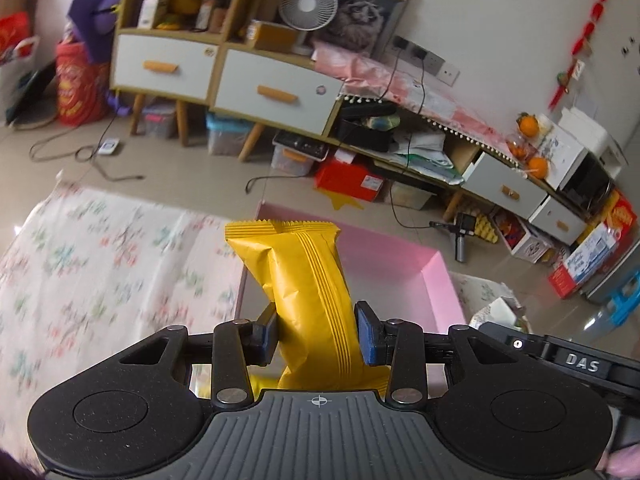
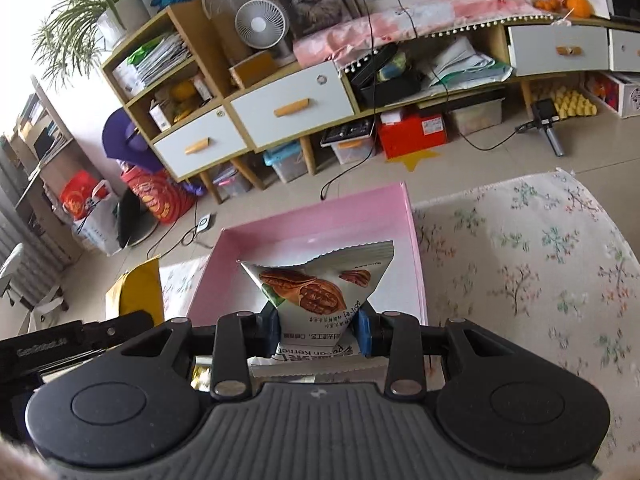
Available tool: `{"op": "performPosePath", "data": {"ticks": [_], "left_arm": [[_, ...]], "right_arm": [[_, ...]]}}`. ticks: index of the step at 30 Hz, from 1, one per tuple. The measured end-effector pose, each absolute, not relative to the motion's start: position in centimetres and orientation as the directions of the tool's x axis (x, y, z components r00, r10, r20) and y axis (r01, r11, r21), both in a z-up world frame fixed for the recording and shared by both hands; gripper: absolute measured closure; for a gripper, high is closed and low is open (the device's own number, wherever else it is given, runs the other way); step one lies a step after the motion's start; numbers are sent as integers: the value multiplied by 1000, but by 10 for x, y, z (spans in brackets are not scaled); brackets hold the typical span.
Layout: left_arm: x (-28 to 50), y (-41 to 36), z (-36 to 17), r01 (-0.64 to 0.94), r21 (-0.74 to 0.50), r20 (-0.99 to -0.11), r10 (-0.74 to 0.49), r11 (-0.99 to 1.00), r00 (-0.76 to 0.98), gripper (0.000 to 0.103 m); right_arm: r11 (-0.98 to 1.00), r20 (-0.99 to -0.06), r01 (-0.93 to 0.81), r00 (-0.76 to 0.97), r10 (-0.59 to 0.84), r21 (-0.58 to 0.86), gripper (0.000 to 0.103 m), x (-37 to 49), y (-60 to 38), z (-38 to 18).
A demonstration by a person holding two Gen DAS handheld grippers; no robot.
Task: Organize snacks
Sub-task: 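Carry both packs into the pink box and open both tools, then grasp the yellow waffle sandwich pack with the left tool while the right tool grasps a red candy pack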
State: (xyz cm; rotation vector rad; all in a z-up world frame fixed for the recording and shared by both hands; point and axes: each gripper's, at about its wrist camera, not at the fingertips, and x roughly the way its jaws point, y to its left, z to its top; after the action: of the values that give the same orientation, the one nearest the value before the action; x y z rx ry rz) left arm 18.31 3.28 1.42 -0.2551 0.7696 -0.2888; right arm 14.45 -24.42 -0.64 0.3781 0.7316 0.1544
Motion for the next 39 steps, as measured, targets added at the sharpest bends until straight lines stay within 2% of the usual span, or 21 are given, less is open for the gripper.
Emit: {"op": "performPosePath", "data": {"ticks": [11, 19, 21, 22, 24, 30, 35, 39], "left_arm": [[214, 16, -31, 213, -230, -678, -314, 949, 665, 66], [217, 9, -35, 240, -175, -662, -294, 955, 690, 67], [215, 8, -33, 235, -166, -651, -285, 958, 704, 59], [214, 8, -32, 232, -167, -651, -284, 958, 704, 48], [213, 9, -29, 226, -163, -651, -277, 960, 707, 42], [197, 8, -16, 234, -125, -656, -257, 964, 710, 24], [175, 11, -4, 233, -122, -659, -254, 965, 708, 13], [152, 13, 2, 234, -67, -665, -218, 970, 714, 7]], "right_arm": [[929, -643, -8, 720, 263, 371, 70, 171, -242, -26], [930, -658, -9, 704, 267, 368, 67, 177, -239, -33], [929, -658, -2, 705, 264, 371, 65, 176, -241, -32], [928, -657, 0, 707, 263, 372, 61, 177, -241, -31], [925, -646, 5, 717, 262, 381, 32, 173, -243, -27], [915, -632, 8, 726, 272, 404, 26, 162, -250, -20], [915, -634, 14, 725, 269, 404, 18, 152, -252, -13], [922, -636, 8, 726, 262, 388, 11, 137, -252, -4]]}}
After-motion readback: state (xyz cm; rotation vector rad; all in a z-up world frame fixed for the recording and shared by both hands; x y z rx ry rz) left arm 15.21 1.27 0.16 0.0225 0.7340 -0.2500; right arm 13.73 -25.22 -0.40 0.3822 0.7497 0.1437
